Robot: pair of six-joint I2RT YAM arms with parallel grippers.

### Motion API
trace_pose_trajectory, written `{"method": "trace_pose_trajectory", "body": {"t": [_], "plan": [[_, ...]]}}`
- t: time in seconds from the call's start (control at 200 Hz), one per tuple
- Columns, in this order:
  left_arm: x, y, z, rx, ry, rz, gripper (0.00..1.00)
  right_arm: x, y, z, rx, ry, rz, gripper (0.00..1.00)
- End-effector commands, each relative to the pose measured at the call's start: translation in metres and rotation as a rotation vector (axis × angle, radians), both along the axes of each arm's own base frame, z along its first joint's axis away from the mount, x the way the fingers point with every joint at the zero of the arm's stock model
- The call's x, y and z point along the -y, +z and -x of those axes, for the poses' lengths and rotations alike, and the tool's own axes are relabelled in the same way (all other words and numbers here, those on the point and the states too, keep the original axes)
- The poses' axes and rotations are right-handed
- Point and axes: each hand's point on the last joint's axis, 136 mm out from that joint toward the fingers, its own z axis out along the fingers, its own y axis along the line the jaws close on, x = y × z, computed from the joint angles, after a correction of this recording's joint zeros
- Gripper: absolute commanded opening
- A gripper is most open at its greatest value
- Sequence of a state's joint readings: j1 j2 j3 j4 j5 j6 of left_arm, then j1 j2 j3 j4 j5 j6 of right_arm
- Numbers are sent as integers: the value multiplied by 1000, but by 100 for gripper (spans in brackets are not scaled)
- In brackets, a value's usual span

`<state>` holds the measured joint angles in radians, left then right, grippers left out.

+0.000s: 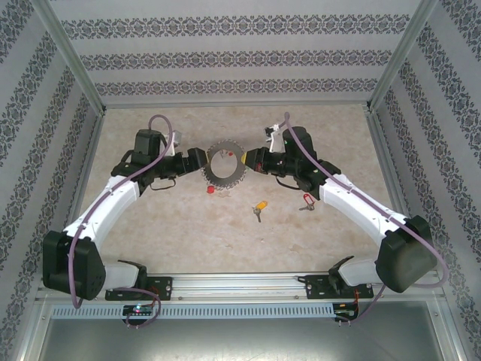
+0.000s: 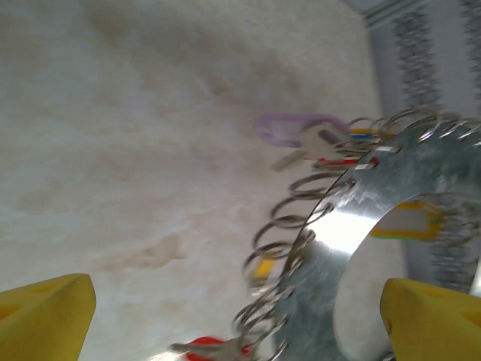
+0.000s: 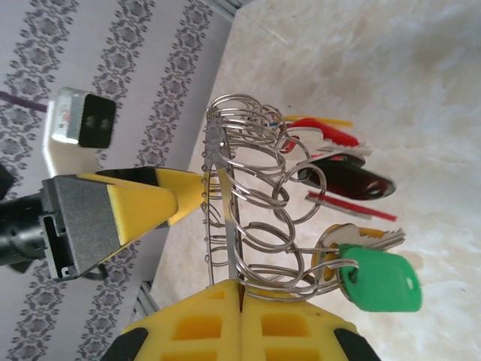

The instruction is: Put the keys on the keyring

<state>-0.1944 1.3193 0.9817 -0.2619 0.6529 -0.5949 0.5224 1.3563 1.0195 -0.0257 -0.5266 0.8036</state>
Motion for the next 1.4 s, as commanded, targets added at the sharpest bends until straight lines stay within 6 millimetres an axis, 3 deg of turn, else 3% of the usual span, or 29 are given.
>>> {"method": "trace_pose_trajectory", "body": {"t": [0.0, 0.39, 0.639, 0.759, 0.844, 0.924, 1.174, 1.239, 1.324, 1.394], "plan": [[25, 45, -10, 93, -81, 226, 94, -5, 49, 5, 95, 50, -149, 0], [30, 78, -16, 167, -93, 312, 55, 2, 74, 2, 97, 63, -307, 0], [29, 99, -13, 218, -94, 325, 30, 9, 76, 1, 94, 57, -334, 0], [30, 113, -10, 252, -106, 331, 23, 11, 77, 2, 105, 57, -333, 0], [30, 124, -6, 285, -116, 333, 15, 13, 78, 3, 122, 54, -326, 7], [29, 132, -3, 318, -122, 330, 9, 15, 80, 4, 148, 49, -318, 8], [27, 172, 10, 474, -154, 342, 3, 32, 78, 4, 227, -29, -269, 27], [26, 183, 15, 526, -162, 338, 0, 39, 78, 6, 258, -52, -249, 41], [24, 196, 22, 600, -172, 323, 0, 45, 80, 11, 306, -66, -227, 42], [23, 202, 27, 649, -182, 305, 0, 54, 78, 15, 344, -98, -197, 50]]}}
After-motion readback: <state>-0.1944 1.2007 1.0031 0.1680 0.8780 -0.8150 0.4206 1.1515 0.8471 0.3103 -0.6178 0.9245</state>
